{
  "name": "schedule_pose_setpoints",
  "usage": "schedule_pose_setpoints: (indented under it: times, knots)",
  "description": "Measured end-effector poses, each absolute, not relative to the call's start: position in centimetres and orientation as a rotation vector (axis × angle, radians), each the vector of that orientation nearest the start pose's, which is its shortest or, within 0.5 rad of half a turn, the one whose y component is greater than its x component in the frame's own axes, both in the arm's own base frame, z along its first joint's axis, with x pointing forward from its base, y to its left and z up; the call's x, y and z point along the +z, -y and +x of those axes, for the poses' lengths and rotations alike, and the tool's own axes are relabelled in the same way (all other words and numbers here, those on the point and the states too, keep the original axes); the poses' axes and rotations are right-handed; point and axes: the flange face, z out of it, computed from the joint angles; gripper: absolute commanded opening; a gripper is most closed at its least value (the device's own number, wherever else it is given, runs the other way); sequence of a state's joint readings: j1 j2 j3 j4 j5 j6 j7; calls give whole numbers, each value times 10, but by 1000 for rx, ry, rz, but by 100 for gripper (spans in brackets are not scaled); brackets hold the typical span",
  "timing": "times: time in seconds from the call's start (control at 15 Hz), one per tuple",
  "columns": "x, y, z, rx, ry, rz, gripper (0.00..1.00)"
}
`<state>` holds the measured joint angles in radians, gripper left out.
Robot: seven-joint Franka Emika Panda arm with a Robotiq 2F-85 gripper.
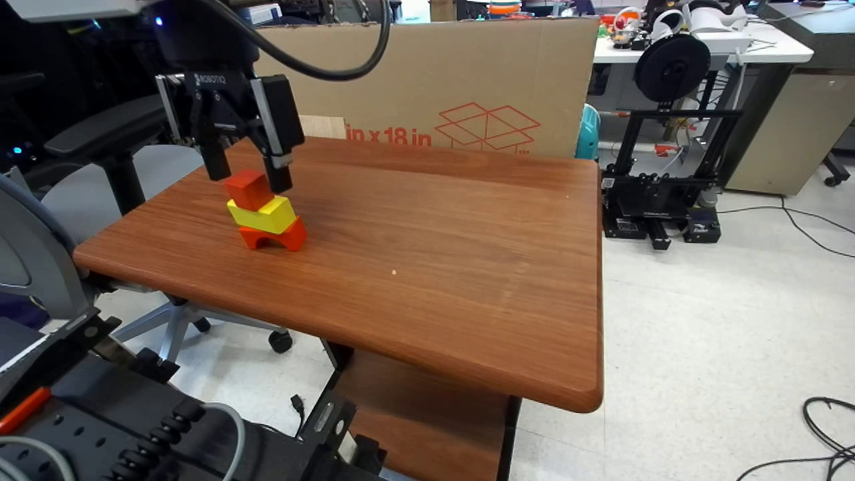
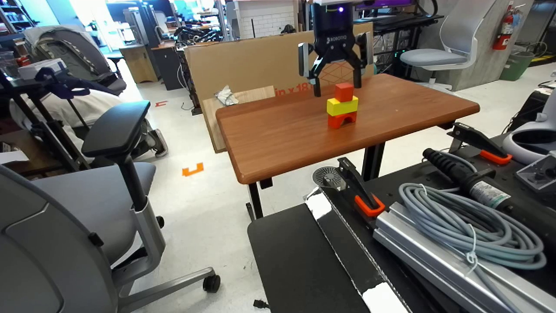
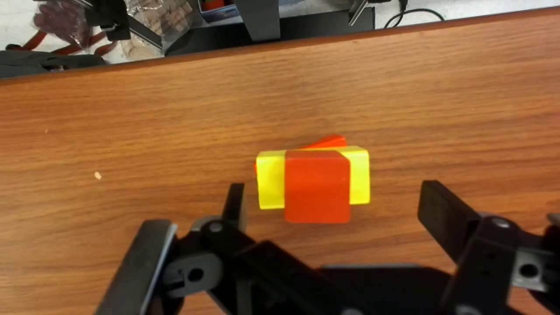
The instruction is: Remove the orange block from the top of the stack.
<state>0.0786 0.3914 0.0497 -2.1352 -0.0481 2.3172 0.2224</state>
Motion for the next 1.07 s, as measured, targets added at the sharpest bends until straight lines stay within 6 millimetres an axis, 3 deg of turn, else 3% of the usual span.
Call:
schedule_pose_setpoints:
  times: [0.2, 0.27, 0.33, 0.73, 0.93, 1.07]
  knots:
    - [203, -67, 542, 376, -111, -3170, 100]
    - [203, -67, 541, 390, -115, -3169, 93]
    - [203, -67, 540, 396, -119, -3169, 74]
    - [206, -65, 541, 386, -163, -3171, 27]
    - [211, -62, 544, 369, -216, -3174, 8]
    - [217, -61, 545, 352, -257, -3175, 8]
